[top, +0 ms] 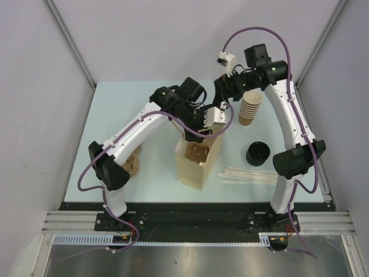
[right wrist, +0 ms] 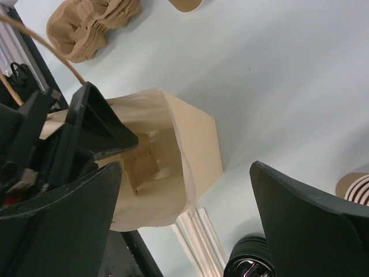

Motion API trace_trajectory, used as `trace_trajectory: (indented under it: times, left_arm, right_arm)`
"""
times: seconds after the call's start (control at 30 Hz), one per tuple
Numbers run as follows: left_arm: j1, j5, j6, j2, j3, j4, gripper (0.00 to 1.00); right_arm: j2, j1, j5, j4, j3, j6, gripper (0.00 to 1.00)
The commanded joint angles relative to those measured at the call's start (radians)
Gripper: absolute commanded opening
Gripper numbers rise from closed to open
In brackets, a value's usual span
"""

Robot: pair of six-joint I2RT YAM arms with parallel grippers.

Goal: Pack the takeout coffee

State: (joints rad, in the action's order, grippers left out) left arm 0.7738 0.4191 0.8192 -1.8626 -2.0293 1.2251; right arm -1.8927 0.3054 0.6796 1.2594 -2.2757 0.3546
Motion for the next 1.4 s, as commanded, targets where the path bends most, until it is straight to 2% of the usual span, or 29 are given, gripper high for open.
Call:
trace_trajectory:
  times: [0.0,0.13,0.23,0.27,0.37,0.6,0.83,1.0,1.07,1.17,1.3,1.37]
  left_arm:
    - [-0.002,-0.013,-0.034,0.085,-0.026,-0.068,0.72]
    - [0.002,-0.019,-0.017,0.121,0.03,-0.096,0.68]
    - [0.016,0.0,0.049,0.122,0.052,-0.029,0.45]
    - [0.018,0.007,0.06,0.12,0.057,-0.013,0.34]
    - [0.024,0.041,0.1,0.105,0.057,0.048,0.25]
    - [0.027,0.067,0.094,0.037,0.034,0.108,0.22]
    - [0.027,0.052,0.057,0.013,0.098,0.031,0.14]
    - [0.027,0.003,0.006,0.036,0.175,-0.123,0.14]
    - [0.027,-0.028,-0.027,0.052,0.225,-0.182,0.17]
    - [0.027,-0.066,-0.069,0.094,0.305,-0.309,0.3]
    - [0.027,-0.115,-0.126,0.144,0.382,-0.473,0.39]
    - [0.028,-0.134,-0.158,0.164,0.417,-0.518,0.47]
  right_arm:
    - [0.041,0.0,0.035,-0.011,0.01,0.027,1.0]
    - [0.043,0.004,0.032,0.0,0.019,0.052,1.0]
    - [0.041,0.011,0.026,-0.002,0.028,0.06,1.0]
    - [0.04,0.012,0.023,0.0,0.028,0.06,1.0]
    - [0.035,0.011,0.024,0.0,0.027,0.06,1.0]
    - [0.027,0.014,0.034,0.02,0.033,0.072,1.0]
    - [0.037,0.009,0.032,0.023,0.053,0.08,0.99]
    - [0.043,0.003,0.035,0.037,0.062,0.08,0.99]
    - [0.046,0.001,0.035,0.038,0.065,0.08,0.98]
    - [0.049,0.001,0.037,0.038,0.073,0.078,0.98]
    - [0.05,-0.002,0.038,0.037,0.074,0.073,0.98]
    - [0.052,-0.002,0.037,0.035,0.074,0.072,0.98]
